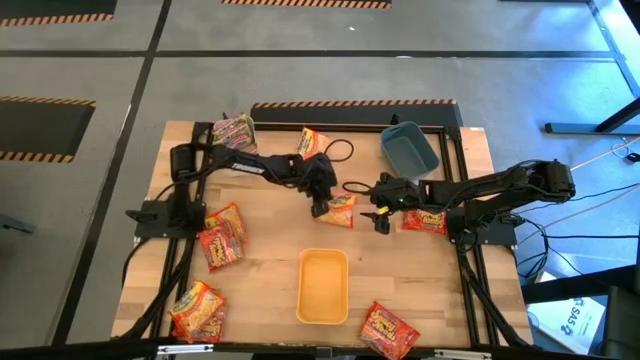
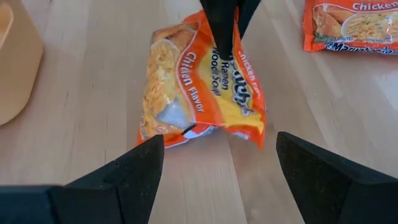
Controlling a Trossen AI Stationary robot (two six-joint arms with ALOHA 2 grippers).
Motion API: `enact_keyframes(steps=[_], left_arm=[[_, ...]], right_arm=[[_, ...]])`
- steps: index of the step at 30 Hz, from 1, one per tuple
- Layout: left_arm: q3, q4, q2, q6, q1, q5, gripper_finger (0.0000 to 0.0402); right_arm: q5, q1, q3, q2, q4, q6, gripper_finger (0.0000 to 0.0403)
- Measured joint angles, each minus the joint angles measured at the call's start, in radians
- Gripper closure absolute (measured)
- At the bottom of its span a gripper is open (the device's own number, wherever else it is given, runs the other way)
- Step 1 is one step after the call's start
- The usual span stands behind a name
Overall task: Sort Maruchan noodles
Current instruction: Put the middle right orange noodle pack into the yellow bin
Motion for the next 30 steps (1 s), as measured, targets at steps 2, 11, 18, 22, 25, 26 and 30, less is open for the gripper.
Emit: enact_keyframes(steps=[2, 11, 18, 22, 25, 26, 30], left_arm=[[0.0, -0.015, -0.019, 0.003, -0.024, -0.048, 0.0401], [0.0, -0.076, -0.114, 0.003, -0.129, -0.223, 0.0401], [0.002, -0.09, -0.158, 0.003, -0.18, -0.314, 0.0401], [0.001, -0.078, -0.165, -0.003, -0.202, -0.332, 0.0401], [0.0, -0.079, -0.178, -0.004, -0.213, -0.346, 0.0401], [0.001, -0.075, -0.179, -0.003, -0.217, -0.355, 0.0401], [0.0, -0.072, -0.188, 0.006, -0.231, -0.362, 0.0401]], right_arm=[[0.0, 0.0, 0.0, 0.0, 0.001, 0.0, 0.0109], [0.005, 0.0, 0.0, -0.087, -0.082, 0.028, 0.0109], [0.008, 0.0, 0.0, -0.148, -0.098, 0.037, 0.0109], [-0.029, 0.0, 0.0, -0.148, -0.061, 0.055, 0.0109], [-0.094, 0.001, 0.0, -0.148, 0.001, 0.059, 0.0109], [-0.103, 0.0, 0.0, -0.146, 0.02, 0.06, 0.0109], [-0.092, 0.0, 0.0, -0.109, 0.099, 0.066, 0.0109]])
